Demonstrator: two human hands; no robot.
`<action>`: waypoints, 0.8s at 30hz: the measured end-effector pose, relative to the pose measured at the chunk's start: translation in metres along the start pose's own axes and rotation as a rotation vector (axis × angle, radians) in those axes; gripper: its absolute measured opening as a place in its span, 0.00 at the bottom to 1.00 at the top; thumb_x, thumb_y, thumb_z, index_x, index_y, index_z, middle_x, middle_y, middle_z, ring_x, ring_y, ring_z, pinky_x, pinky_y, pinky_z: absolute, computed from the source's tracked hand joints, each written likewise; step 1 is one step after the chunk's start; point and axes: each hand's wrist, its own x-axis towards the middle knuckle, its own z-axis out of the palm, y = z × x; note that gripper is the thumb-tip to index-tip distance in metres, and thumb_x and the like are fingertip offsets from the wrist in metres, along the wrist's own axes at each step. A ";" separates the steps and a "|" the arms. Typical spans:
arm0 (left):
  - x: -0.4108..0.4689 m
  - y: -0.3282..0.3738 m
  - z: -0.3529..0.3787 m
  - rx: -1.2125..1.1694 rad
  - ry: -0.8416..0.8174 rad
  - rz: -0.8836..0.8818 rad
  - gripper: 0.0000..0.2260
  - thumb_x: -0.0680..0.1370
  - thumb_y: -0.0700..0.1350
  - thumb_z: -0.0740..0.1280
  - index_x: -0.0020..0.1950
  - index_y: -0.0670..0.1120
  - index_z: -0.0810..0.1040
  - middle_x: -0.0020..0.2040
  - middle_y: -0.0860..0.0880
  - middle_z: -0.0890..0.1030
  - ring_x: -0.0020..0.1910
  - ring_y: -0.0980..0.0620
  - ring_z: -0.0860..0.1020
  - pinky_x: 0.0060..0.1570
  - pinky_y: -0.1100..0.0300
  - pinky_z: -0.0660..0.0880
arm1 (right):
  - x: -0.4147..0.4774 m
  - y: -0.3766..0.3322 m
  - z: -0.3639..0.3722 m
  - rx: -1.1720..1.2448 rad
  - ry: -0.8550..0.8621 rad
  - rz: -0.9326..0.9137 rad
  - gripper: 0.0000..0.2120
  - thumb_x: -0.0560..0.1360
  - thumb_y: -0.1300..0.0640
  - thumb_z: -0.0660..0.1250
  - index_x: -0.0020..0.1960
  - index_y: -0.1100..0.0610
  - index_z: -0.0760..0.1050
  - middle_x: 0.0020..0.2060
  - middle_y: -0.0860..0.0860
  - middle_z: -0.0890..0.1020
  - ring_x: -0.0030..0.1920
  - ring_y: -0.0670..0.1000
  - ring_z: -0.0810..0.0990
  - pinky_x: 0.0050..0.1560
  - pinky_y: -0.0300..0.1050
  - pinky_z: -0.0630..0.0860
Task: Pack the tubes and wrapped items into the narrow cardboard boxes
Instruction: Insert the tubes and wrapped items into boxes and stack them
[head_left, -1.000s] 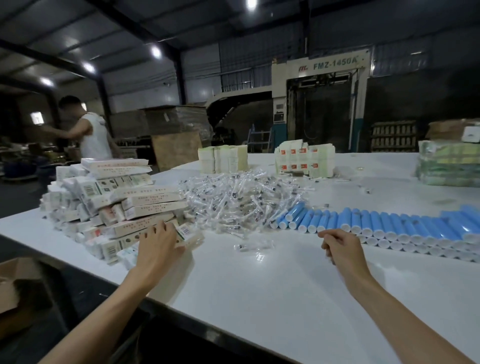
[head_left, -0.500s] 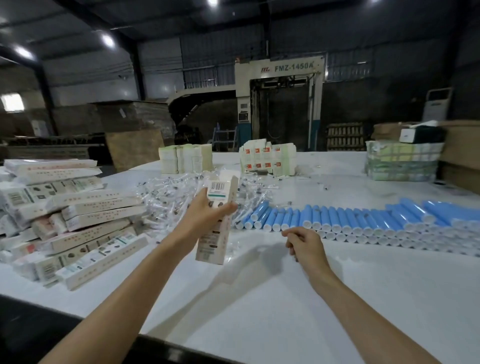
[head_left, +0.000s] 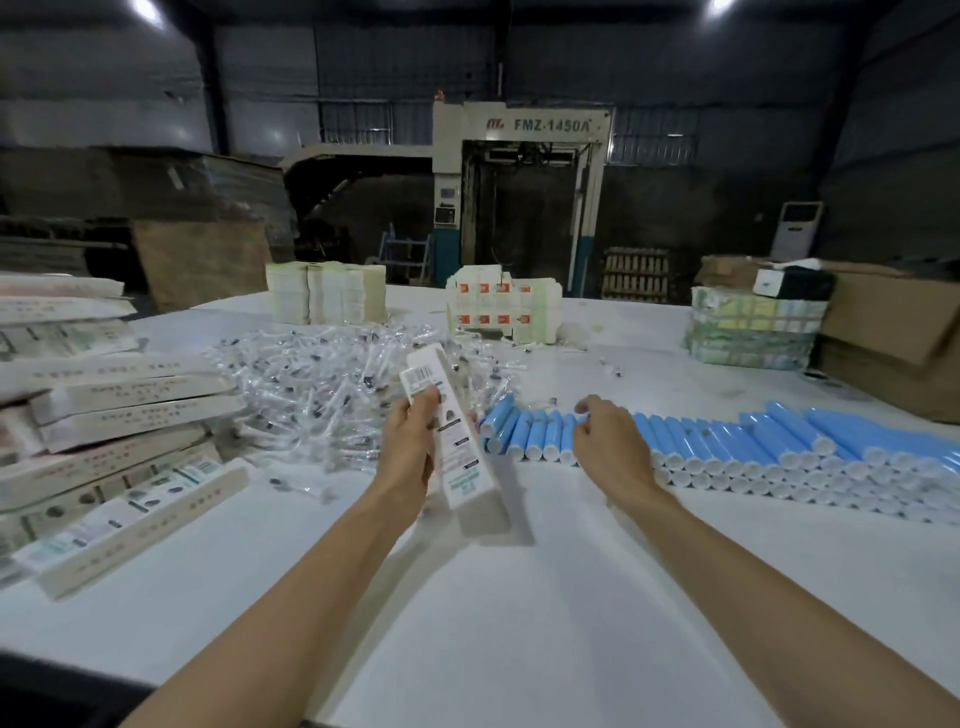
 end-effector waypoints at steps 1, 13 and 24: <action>0.001 0.001 -0.004 -0.007 0.042 0.014 0.09 0.87 0.50 0.66 0.65 0.48 0.77 0.48 0.42 0.88 0.45 0.43 0.88 0.49 0.43 0.86 | 0.007 -0.008 0.007 -0.046 -0.040 -0.066 0.18 0.82 0.63 0.59 0.70 0.56 0.74 0.63 0.54 0.78 0.64 0.57 0.74 0.52 0.50 0.72; -0.006 -0.004 -0.013 0.033 0.071 0.110 0.09 0.87 0.50 0.66 0.66 0.49 0.76 0.46 0.43 0.85 0.39 0.46 0.86 0.39 0.52 0.83 | 0.061 -0.079 0.100 -0.074 -0.275 -0.012 0.19 0.84 0.45 0.60 0.72 0.52 0.71 0.69 0.57 0.73 0.65 0.61 0.77 0.61 0.53 0.75; -0.007 -0.003 -0.007 0.052 0.008 0.084 0.10 0.86 0.50 0.67 0.65 0.48 0.76 0.40 0.50 0.87 0.34 0.52 0.85 0.31 0.60 0.80 | 0.070 -0.080 0.097 -0.098 -0.394 0.111 0.26 0.80 0.58 0.66 0.75 0.61 0.61 0.56 0.59 0.79 0.53 0.60 0.79 0.40 0.48 0.72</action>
